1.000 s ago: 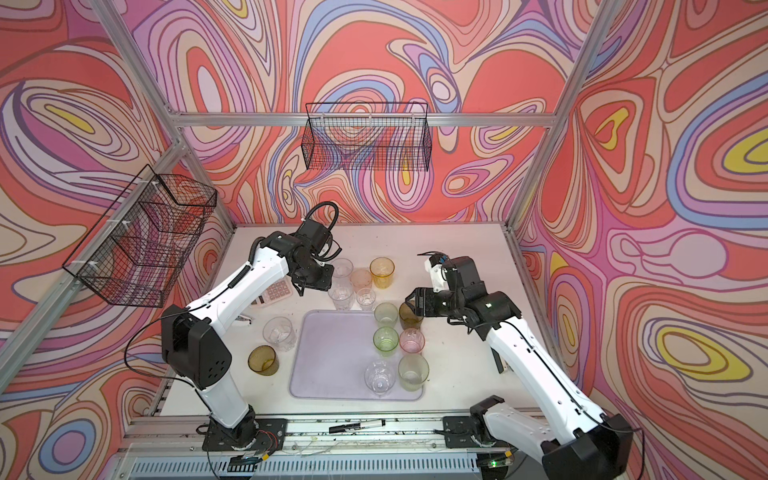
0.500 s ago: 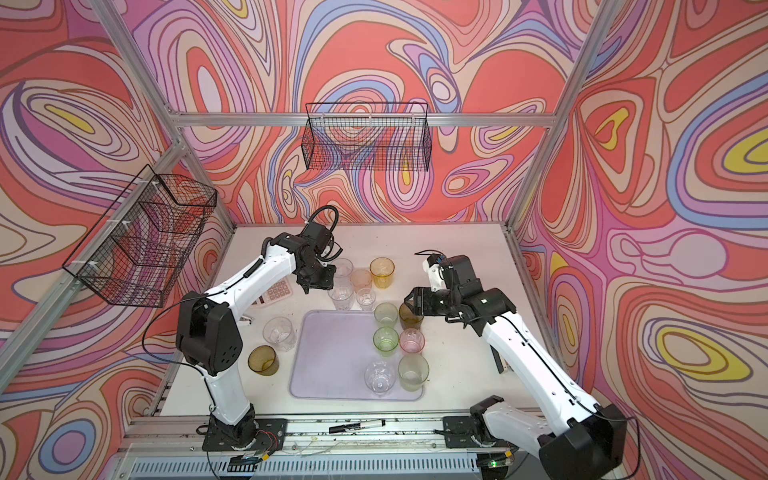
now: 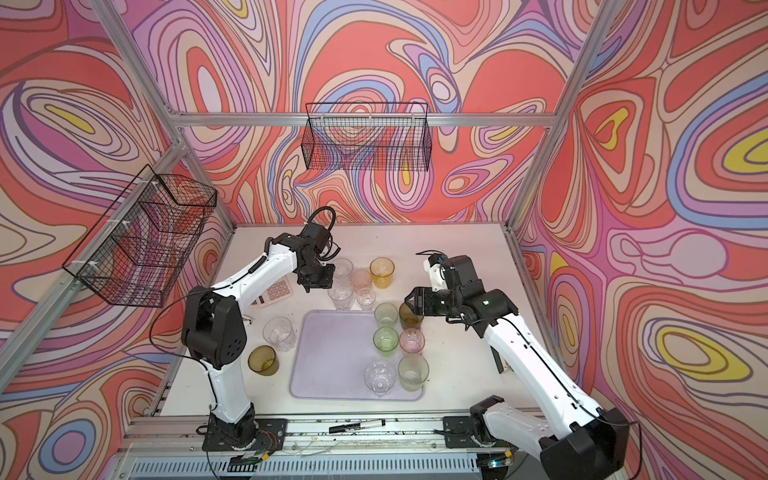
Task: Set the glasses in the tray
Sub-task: 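Lower the left gripper and close it on another clear glass's rim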
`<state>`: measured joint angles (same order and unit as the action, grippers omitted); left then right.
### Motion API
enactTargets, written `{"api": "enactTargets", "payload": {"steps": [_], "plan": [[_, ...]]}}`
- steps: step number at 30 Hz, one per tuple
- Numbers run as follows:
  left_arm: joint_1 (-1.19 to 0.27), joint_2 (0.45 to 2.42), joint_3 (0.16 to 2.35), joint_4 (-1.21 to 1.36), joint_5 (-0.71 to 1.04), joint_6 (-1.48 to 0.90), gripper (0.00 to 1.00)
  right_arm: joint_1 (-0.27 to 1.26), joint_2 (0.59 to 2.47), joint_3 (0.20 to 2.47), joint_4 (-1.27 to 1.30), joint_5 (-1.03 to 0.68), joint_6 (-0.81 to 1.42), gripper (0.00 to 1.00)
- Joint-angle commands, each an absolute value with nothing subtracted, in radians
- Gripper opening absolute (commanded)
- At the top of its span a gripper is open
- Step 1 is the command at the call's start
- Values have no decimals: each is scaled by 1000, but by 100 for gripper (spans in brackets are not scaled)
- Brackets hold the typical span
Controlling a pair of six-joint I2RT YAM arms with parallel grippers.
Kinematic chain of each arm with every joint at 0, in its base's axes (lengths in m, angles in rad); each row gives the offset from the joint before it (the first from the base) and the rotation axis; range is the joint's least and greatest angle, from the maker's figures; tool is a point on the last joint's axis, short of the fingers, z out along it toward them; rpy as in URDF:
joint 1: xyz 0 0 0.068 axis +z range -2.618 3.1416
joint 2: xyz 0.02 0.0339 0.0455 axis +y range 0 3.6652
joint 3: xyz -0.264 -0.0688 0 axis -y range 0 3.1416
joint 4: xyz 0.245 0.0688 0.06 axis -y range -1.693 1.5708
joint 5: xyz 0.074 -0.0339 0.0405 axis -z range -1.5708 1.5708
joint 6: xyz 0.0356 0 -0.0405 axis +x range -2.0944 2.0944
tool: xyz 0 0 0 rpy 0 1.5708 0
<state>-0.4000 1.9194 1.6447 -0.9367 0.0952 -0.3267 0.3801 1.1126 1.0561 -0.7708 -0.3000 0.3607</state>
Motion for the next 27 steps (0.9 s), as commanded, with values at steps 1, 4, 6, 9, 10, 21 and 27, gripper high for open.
{"api": "enactTargets", "payload": {"steps": [1,4,6,9,10,21,27], "plan": [[-397,1943,1640,-927,112,-340,32,376,1091,1058,-760,-295,366,68],[-398,1951,1640,-927,109,-342,32,377,1088,1058,-763,-291,365,68],[-397,1957,1640,-928,102,-344,32,377,1090,1062,-765,-293,364,68],[-397,1965,1643,-928,99,-347,30,377,1090,1065,-767,-289,359,68],[-397,1968,1643,-928,98,-347,29,377,1091,1065,-767,-286,360,68],[-397,1993,1668,-941,88,-345,24,377,1101,1072,-771,-284,355,68],[-398,1996,1673,-944,87,-344,22,377,1108,1077,-775,-284,354,67]]}}
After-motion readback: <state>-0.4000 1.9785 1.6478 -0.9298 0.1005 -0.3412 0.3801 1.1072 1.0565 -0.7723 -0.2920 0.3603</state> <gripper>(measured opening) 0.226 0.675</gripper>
